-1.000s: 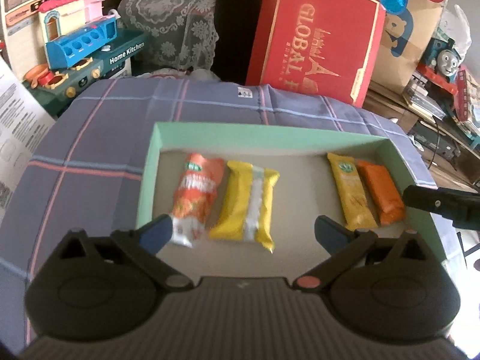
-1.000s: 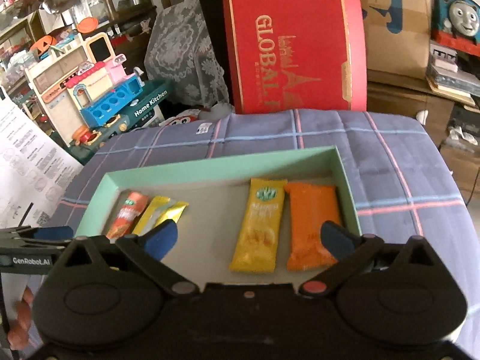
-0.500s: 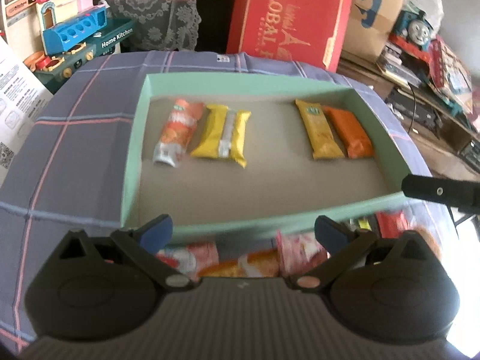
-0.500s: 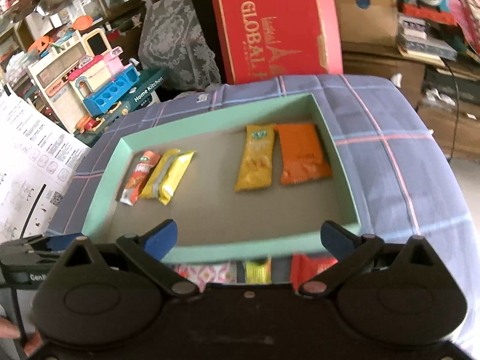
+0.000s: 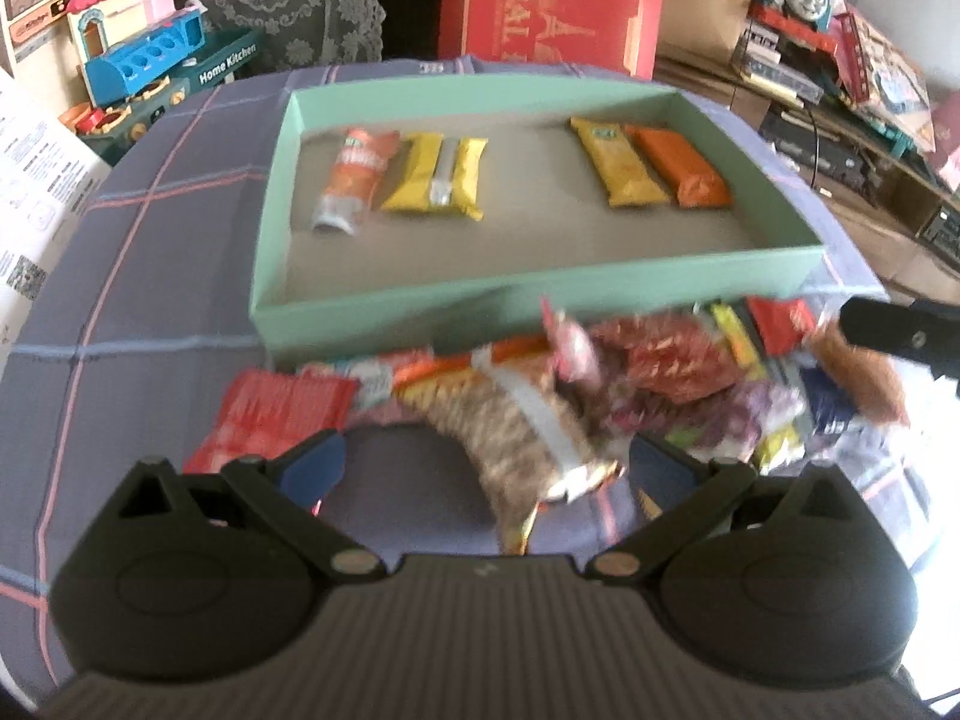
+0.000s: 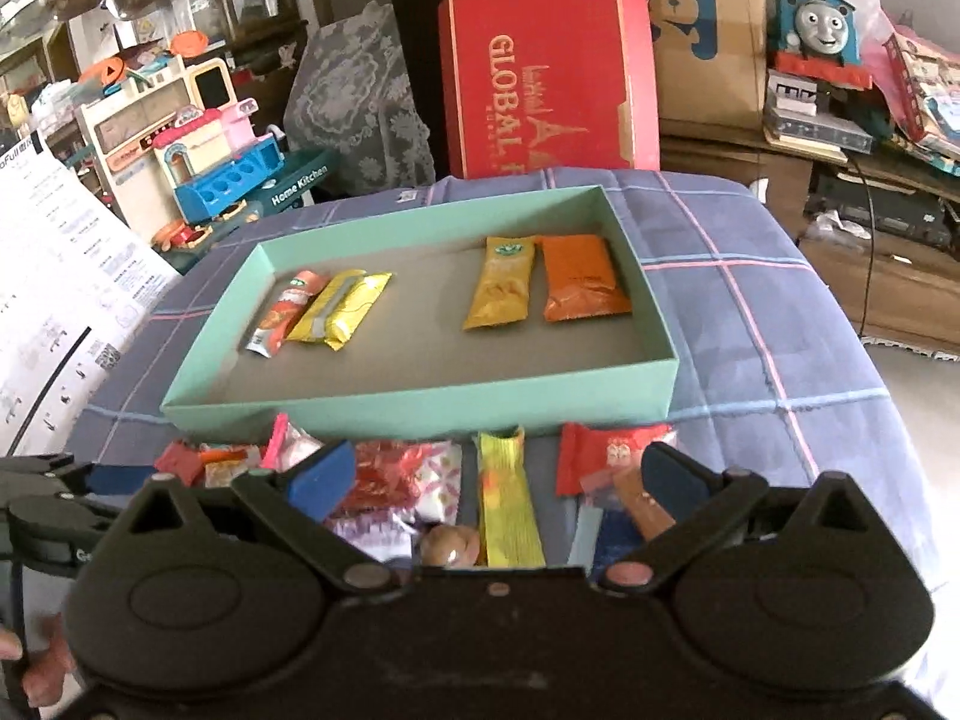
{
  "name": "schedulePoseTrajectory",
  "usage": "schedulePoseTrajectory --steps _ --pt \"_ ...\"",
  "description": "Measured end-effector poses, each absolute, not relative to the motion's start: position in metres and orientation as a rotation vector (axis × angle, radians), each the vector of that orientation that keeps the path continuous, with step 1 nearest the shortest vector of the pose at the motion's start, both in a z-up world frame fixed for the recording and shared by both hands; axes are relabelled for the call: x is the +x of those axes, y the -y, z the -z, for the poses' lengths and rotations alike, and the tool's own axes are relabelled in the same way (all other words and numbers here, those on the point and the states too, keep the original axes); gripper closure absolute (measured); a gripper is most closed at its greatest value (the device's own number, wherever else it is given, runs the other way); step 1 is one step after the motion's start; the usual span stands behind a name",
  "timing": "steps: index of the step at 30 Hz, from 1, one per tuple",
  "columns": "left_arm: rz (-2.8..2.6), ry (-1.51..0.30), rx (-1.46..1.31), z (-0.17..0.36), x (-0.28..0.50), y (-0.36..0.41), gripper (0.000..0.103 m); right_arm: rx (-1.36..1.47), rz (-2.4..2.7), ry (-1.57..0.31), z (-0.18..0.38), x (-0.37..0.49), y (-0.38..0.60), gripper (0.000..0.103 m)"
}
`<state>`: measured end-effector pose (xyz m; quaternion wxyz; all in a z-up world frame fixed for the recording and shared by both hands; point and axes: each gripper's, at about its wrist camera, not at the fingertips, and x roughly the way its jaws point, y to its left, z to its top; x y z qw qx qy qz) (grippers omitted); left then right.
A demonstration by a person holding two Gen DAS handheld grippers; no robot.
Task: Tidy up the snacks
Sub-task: 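Grasp the large beige taped snack bag with left while right grasps purple grape candy bag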
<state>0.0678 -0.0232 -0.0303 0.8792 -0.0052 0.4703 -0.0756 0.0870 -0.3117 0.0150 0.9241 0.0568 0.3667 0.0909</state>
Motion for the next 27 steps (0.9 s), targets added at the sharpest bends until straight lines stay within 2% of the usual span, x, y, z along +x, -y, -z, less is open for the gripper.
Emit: schedulePoseTrajectory --steps 7,16,27 --pt "0.149 -1.034 -0.035 0.051 0.051 0.003 0.000 0.089 -0.217 -0.751 -0.003 0.068 0.310 0.000" --pt "0.109 -0.974 -0.119 0.038 0.054 -0.013 0.000 0.161 -0.184 -0.767 0.002 0.059 0.334 0.000" --pt "0.083 -0.993 -0.075 0.049 0.082 0.015 0.000 0.277 -0.162 -0.759 -0.004 0.076 0.340 0.004"
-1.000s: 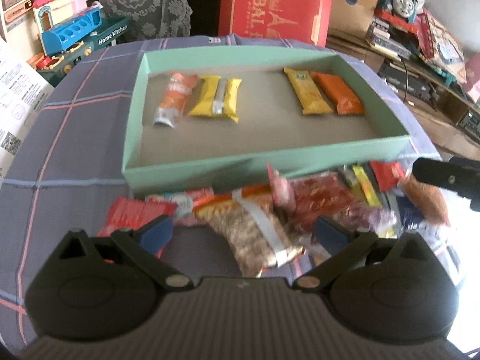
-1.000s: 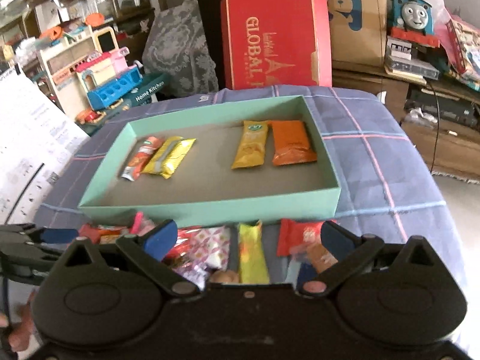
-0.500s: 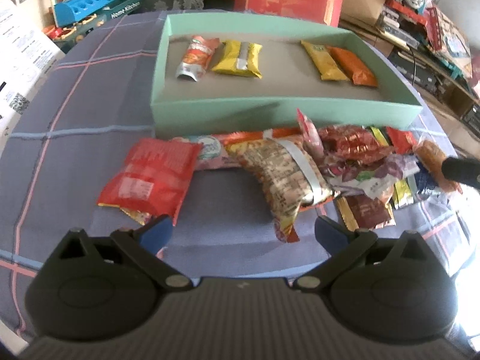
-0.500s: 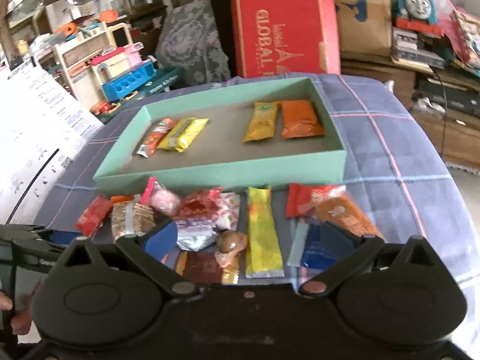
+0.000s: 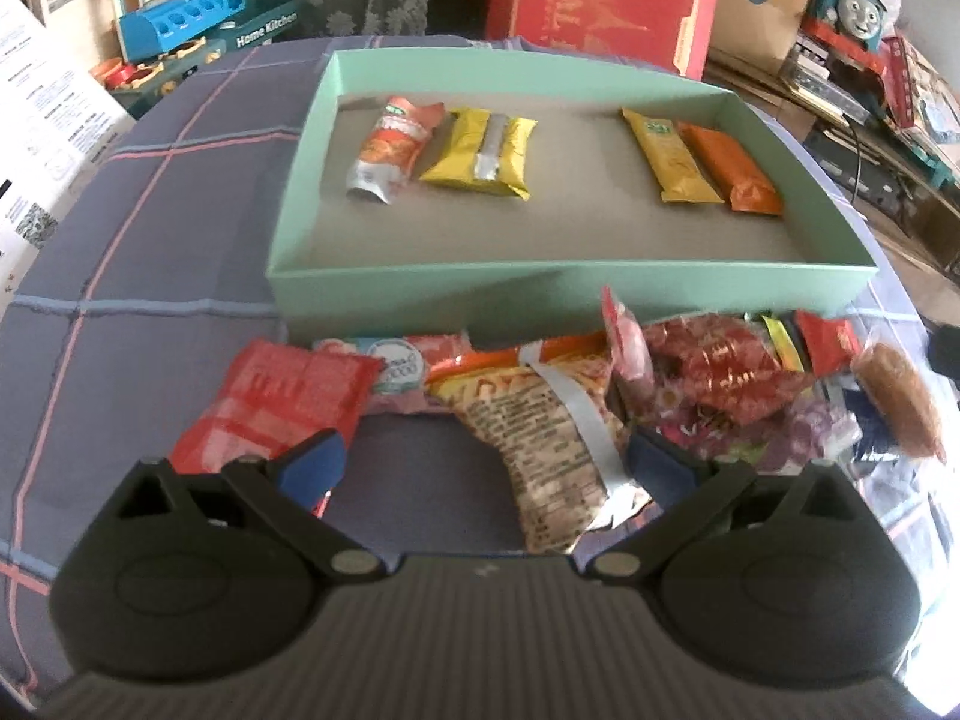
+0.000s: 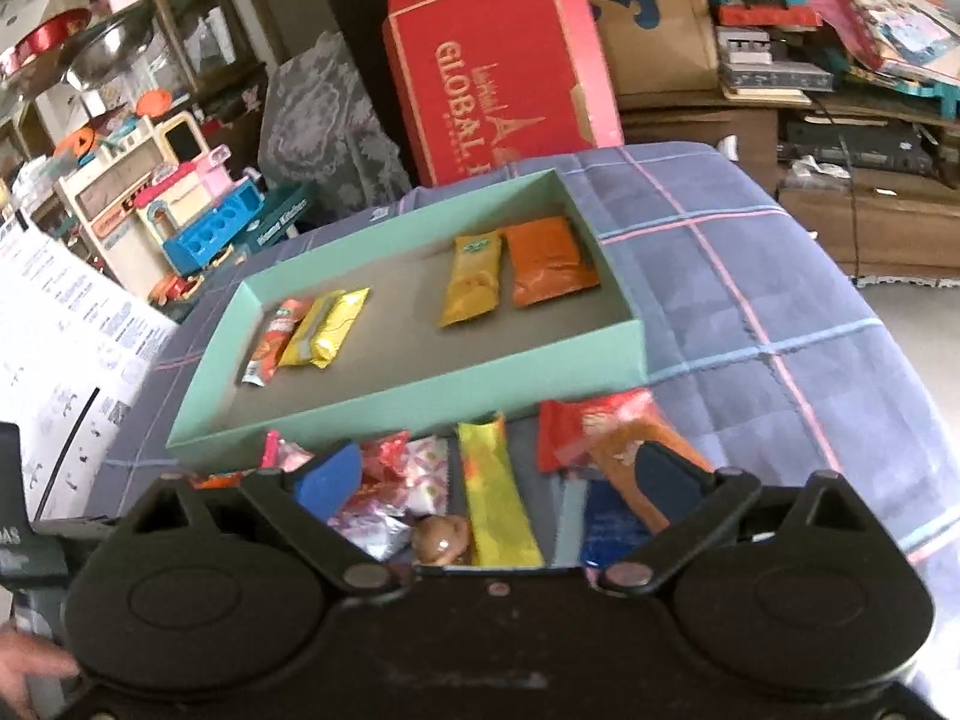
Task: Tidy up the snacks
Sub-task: 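Grasp the large beige taped snack bag with left while right grasps purple grape candy bag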
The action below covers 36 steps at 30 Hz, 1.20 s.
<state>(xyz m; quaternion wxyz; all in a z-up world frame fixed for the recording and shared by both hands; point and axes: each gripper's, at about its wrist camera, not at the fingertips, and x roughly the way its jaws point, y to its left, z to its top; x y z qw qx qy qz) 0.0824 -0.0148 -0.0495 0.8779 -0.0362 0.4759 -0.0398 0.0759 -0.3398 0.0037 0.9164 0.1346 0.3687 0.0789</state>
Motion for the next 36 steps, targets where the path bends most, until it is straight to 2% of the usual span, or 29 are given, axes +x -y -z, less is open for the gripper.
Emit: schedulePoseTrajectory --steps 7,16,23,25,27,30,36 --pt "0.063 -1.002 -0.097 0.051 0.072 -0.007 0.000 0.201 -0.225 -0.842 0.018 0.090 0.301 0.007" --pt "0.054 -1.014 -0.112 0.057 0.067 -0.017 0.000 0.187 -0.248 -0.960 0.050 0.064 0.296 0.007" --pt "0.110 -1.014 -0.065 0.057 0.073 0.002 0.000 0.188 -0.235 -0.906 0.029 0.057 0.302 0.007" --pt "0.130 -1.001 -0.033 0.059 0.073 0.009 0.008 0.182 -0.238 -0.875 0.018 0.058 0.299 0.007" --pt "0.144 -1.005 0.019 0.063 0.072 0.014 0.054 0.163 -0.247 -0.856 0.010 0.060 0.293 0.007" --pt "0.174 -1.002 0.021 0.063 0.069 0.008 0.058 0.116 -0.276 -0.855 0.004 0.065 0.278 0.007" --pt "0.174 -1.017 -0.050 0.062 0.055 -0.030 0.057 -0.009 -0.346 -0.894 0.014 0.078 0.234 0.007"
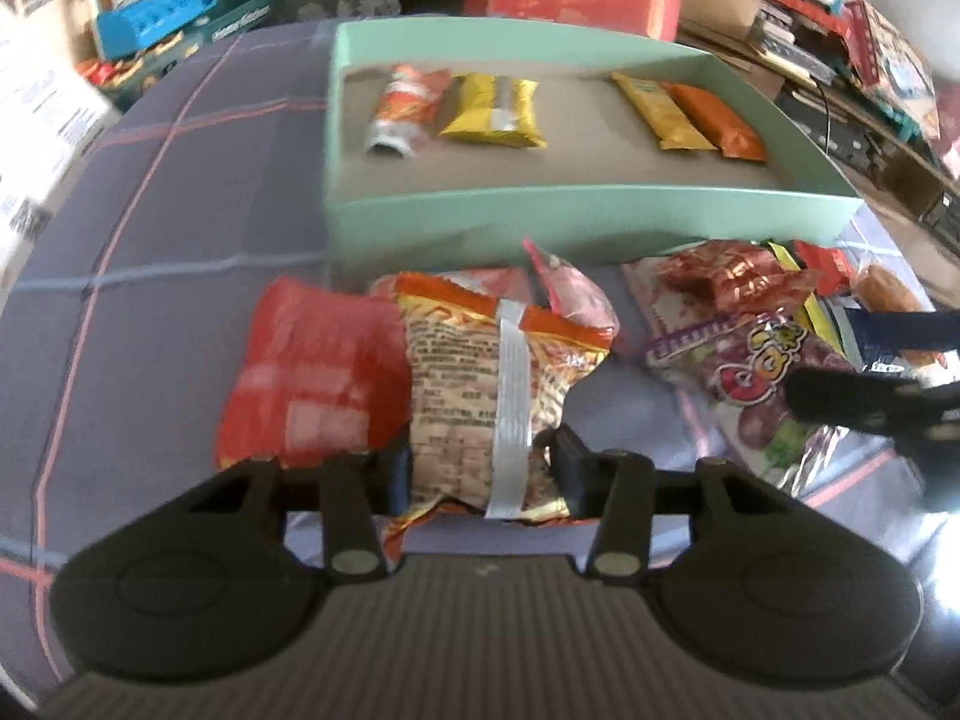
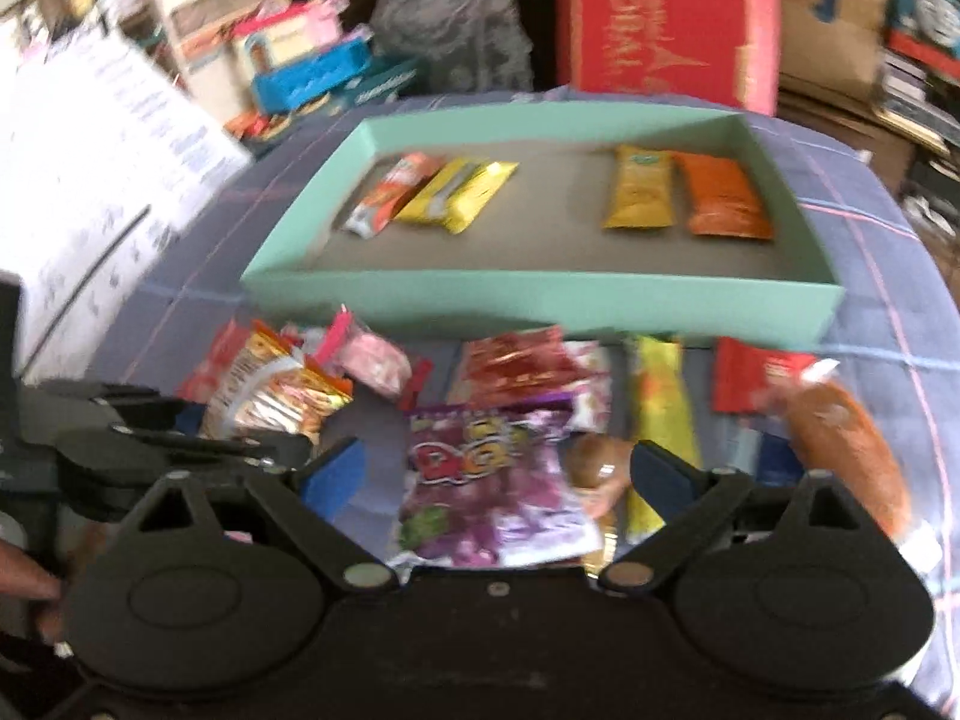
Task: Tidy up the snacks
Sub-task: 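Grasp the large beige taped snack bag with left while right grasps purple grape candy bag, then lift both held bags and carry them toward the teal box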
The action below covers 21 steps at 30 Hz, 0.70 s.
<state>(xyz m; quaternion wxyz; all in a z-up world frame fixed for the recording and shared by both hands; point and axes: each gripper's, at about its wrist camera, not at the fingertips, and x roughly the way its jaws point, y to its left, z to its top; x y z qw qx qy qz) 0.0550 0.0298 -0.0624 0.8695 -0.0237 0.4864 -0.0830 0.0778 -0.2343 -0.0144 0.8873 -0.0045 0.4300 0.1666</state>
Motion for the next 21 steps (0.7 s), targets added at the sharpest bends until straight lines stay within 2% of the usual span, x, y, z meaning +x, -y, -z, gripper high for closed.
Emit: schedulePoseTrajectory --steps 3,7,8,9,12,14,18,21 --pt "0.165 -1.015 -0.084 0.063 0.052 -0.042 0.056 -0.063 -0.365 -0.930 0.029 0.090 0.216 0.009" --pt "0.162 -1.008 -0.093 0.064 0.053 -0.044 0.055 -0.126 -0.377 -0.955 0.042 0.099 0.200 0.025" --pt "0.164 -1.006 -0.091 0.065 0.053 -0.043 0.054 -0.138 -0.385 -0.963 0.045 0.100 0.198 0.036" --pt "0.165 -1.005 -0.089 0.066 0.053 -0.042 0.053 -0.149 -0.391 -0.972 0.048 0.100 0.196 0.041" --pt "0.162 -1.002 -0.073 0.067 0.054 -0.037 0.048 -0.166 -0.392 -0.967 0.053 0.092 0.196 0.049" --pt "0.158 -0.998 -0.058 0.067 0.053 -0.035 0.049 -0.147 -0.382 -0.954 0.050 0.089 0.200 0.057" --pt "0.143 -0.991 -0.041 0.066 0.051 -0.034 0.058 -0.067 -0.364 -0.946 0.042 0.083 0.217 0.062" --pt "0.143 -0.995 -0.041 0.063 0.048 -0.034 0.059 -0.010 -0.356 -0.948 0.038 0.076 0.232 0.064"
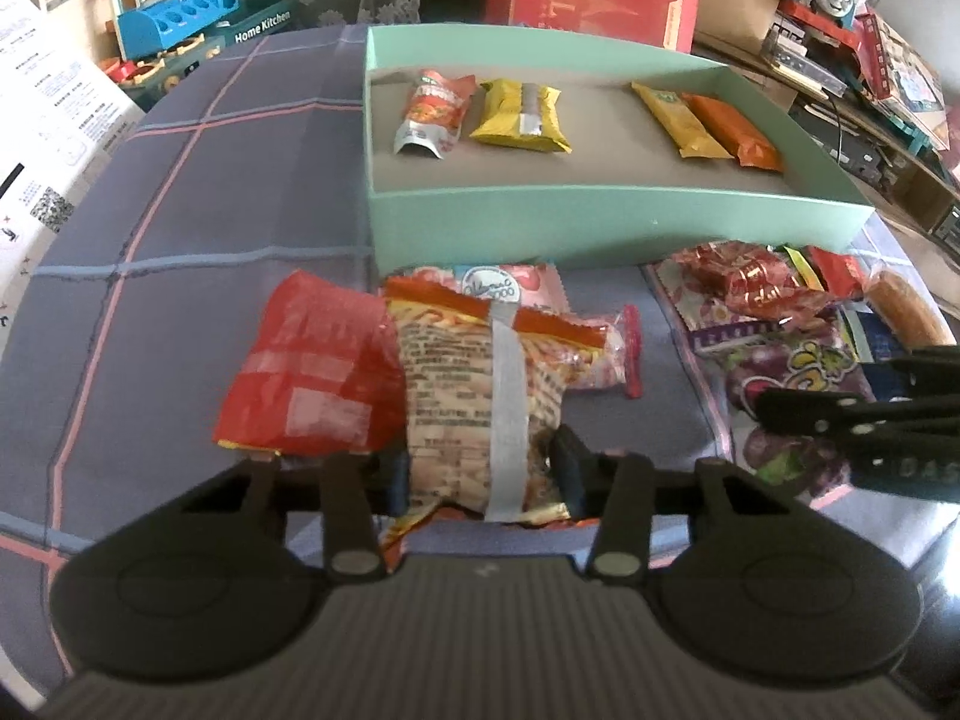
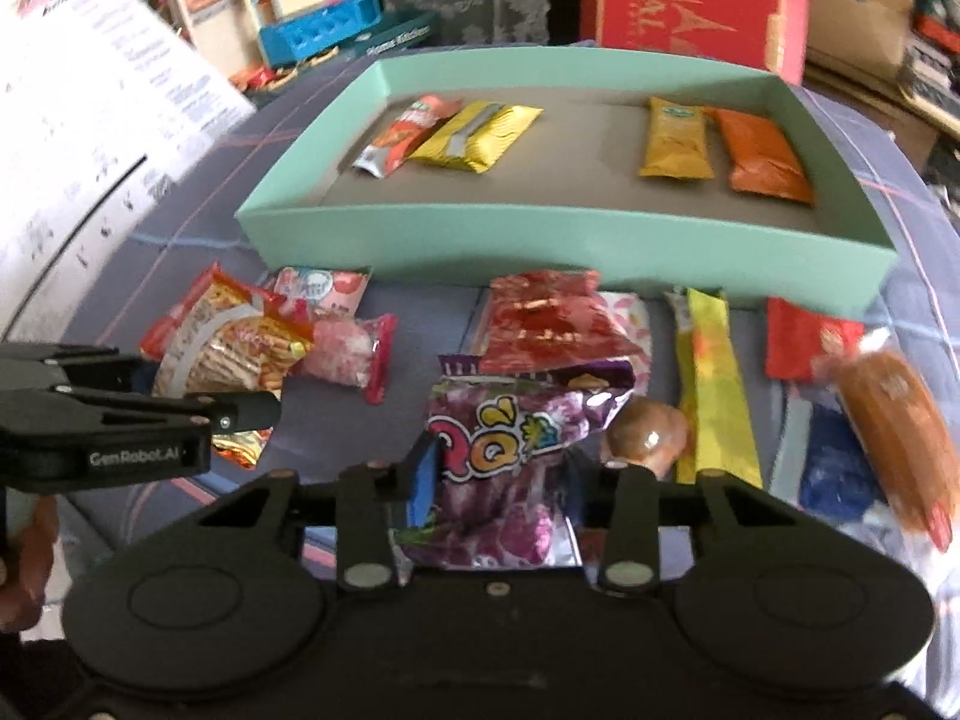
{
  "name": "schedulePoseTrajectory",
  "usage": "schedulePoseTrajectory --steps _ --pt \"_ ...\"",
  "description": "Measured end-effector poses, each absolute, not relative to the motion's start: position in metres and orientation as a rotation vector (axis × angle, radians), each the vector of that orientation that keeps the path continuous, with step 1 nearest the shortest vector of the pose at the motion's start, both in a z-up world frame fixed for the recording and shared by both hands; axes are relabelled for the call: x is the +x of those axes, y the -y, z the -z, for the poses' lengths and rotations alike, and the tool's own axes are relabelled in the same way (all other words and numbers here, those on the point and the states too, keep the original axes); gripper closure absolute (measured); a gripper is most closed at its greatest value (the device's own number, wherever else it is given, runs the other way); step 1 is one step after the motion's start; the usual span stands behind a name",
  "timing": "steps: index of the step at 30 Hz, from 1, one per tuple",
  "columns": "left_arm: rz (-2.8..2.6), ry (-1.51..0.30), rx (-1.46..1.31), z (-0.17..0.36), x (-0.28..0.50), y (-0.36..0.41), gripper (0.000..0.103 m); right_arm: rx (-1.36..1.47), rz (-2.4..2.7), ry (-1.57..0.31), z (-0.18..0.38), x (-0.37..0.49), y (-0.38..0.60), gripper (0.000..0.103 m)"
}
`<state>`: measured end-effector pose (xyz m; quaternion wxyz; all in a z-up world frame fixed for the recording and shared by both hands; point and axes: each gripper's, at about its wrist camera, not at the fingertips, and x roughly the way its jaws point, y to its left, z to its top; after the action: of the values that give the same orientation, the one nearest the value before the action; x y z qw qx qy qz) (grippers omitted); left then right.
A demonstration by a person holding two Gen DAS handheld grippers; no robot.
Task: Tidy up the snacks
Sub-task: 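Lift both held bags and carry them toward the teal box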
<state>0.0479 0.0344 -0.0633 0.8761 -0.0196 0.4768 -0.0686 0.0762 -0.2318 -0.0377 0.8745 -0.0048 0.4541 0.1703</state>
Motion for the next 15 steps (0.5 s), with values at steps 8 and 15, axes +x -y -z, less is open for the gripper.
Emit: schedulePoseTrajectory --steps 8,15 --pt "0.181 -0.984 -0.037 0.046 0.026 -0.031 0.059 0.137 -0.354 -0.945 0.030 0.061 0.266 0.065" --pt "0.187 -0.953 -0.056 0.025 0.015 -0.029 0.059 0.220 -0.328 -0.904 0.022 0.047 0.294 0.065"
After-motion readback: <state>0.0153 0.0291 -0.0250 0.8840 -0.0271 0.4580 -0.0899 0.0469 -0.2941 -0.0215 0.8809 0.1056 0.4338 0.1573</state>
